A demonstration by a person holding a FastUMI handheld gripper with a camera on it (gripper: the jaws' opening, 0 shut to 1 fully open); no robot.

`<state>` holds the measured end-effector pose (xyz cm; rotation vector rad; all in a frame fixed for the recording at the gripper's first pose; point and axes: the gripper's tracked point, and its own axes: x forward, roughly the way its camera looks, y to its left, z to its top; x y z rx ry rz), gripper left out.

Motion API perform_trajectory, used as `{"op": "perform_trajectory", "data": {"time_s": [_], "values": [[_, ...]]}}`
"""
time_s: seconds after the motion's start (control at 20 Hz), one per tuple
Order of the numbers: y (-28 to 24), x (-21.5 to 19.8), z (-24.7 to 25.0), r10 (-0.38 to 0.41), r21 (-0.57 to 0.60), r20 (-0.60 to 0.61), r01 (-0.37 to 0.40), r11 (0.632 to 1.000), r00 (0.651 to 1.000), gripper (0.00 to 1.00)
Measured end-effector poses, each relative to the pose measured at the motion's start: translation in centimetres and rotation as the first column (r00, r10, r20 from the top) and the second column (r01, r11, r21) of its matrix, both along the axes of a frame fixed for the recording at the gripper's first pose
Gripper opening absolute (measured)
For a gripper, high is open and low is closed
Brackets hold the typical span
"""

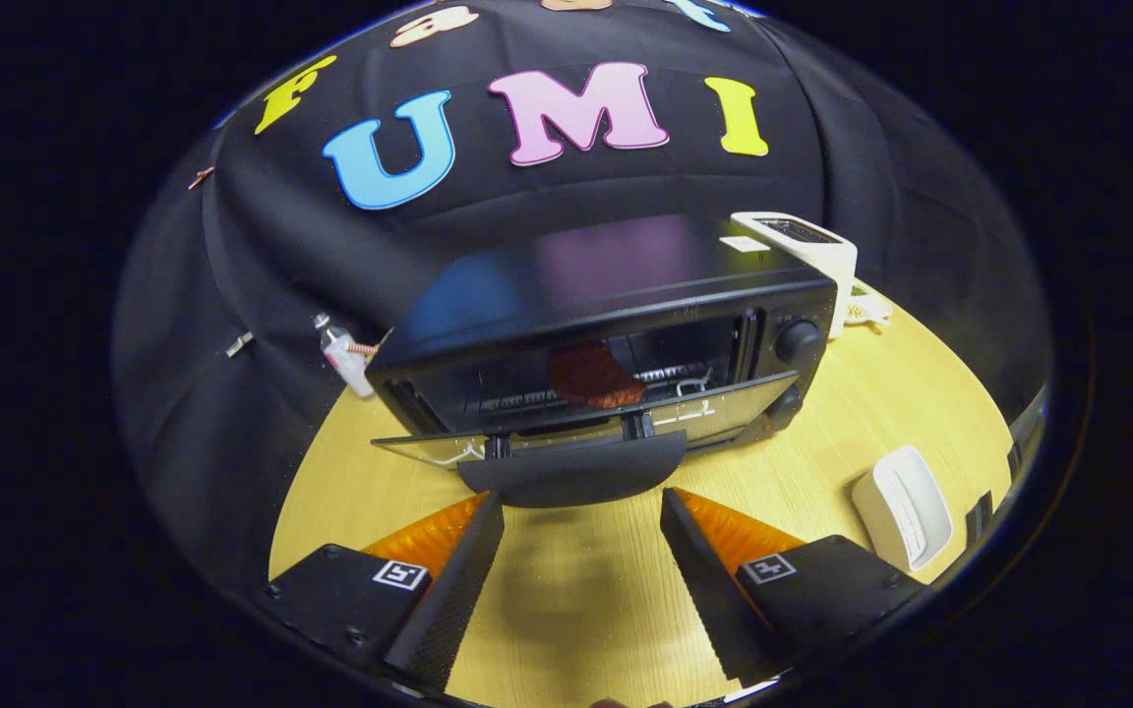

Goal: Open the toaster oven, put the food inside, and close the toaster oven door.

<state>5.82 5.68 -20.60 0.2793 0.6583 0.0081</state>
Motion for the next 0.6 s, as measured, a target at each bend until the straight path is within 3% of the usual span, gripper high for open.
{"op": "perform_trajectory", "data": {"time_s": [0.25, 0.6], "values": [[-1.3, 2.9, 2.6, -0.006, -0.039, 0.079, 0.009, 0.999, 0.997, 0.99], [-2.4, 0.7, 8.1, 0.014, -0.035, 0.213, -0.007, 0.999, 0.977, 0.99]]}}
